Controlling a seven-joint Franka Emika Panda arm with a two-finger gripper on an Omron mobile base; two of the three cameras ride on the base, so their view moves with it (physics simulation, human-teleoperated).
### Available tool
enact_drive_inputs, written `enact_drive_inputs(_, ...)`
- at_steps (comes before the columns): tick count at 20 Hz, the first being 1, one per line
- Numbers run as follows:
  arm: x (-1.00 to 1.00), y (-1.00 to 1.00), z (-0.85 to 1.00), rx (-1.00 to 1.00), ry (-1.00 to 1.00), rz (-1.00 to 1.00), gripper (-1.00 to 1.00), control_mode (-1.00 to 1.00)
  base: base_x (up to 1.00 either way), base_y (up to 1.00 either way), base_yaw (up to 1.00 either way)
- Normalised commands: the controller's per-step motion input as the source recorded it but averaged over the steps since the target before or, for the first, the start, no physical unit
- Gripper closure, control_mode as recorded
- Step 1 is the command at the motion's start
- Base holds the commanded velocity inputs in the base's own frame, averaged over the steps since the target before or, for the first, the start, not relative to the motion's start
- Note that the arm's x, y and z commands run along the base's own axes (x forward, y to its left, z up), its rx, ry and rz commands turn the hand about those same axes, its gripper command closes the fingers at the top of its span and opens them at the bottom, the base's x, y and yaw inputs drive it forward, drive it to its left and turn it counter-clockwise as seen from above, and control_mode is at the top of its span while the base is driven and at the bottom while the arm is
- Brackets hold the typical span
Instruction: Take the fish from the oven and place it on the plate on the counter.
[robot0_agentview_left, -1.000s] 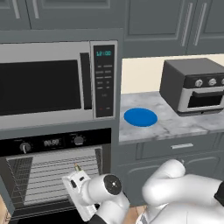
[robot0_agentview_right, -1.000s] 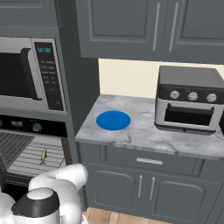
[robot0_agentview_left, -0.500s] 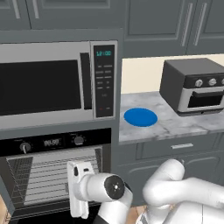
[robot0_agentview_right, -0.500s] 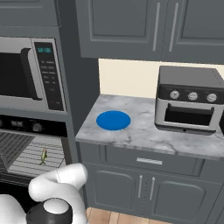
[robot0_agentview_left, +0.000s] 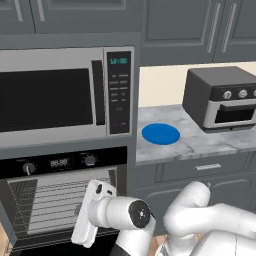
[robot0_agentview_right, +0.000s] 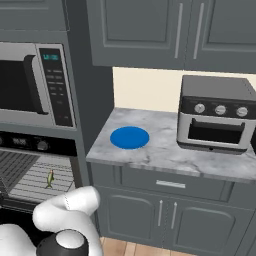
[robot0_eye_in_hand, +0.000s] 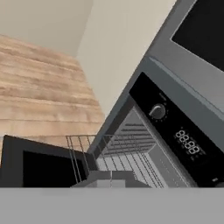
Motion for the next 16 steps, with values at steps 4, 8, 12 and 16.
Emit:
enact_drive_inputs(4, 0.27, -0.18, 0.08, 0.05, 0.59, -0.19, 1.00, -1.00, 0.00, 0.00, 0.00)
enact_drive_inputs(8, 0.14, -0.19, 0.02, 0.00, 0.62, -0.32, 1.00, -1.00, 0.00, 0.00, 0.00)
enact_drive_inputs(12, 0.00, -0.15, 0.00, 0.00, 0.44, -0.39, 1.00, -1.00, 0.00, 0.00, 0.00)
enact_drive_inputs(16, 0.00, -0.22, 0.00, -0.02, 0.33, -0.37, 1.00, -1.00, 0.00, 0.00, 0.00)
